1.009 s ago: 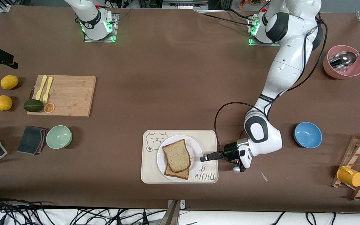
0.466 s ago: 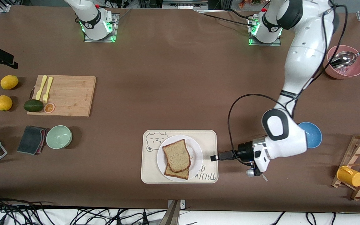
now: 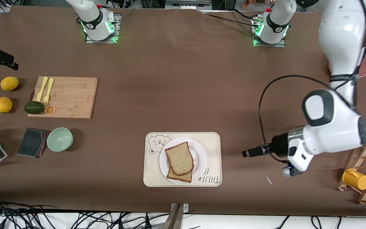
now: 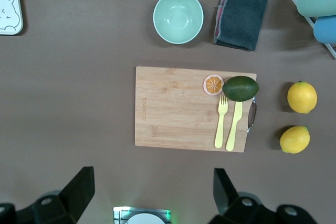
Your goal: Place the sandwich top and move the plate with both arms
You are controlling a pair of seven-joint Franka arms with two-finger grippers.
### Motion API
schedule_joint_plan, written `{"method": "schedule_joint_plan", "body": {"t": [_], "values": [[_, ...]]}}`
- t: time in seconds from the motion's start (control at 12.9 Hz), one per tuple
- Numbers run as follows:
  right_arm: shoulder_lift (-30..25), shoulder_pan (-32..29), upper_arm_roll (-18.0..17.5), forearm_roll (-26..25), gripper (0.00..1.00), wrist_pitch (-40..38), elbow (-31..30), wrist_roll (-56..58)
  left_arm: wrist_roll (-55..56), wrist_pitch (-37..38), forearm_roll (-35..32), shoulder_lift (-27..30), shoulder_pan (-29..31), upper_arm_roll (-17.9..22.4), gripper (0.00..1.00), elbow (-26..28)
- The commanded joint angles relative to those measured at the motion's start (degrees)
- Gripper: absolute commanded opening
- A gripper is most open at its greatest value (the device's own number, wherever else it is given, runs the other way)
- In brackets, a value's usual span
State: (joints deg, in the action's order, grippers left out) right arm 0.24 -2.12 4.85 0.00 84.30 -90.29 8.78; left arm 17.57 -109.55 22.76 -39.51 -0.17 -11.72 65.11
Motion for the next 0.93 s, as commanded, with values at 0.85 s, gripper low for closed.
{"method": "schedule_joint_plan", "body": {"t": [0.85], "values": [[-0.8,-0.3,-0.5,-0.6,1.00,-0.8,0.2,0.4,-16.4,24.6,-28.7,21.8,9.8,0.0,0.99,4.7]]}}
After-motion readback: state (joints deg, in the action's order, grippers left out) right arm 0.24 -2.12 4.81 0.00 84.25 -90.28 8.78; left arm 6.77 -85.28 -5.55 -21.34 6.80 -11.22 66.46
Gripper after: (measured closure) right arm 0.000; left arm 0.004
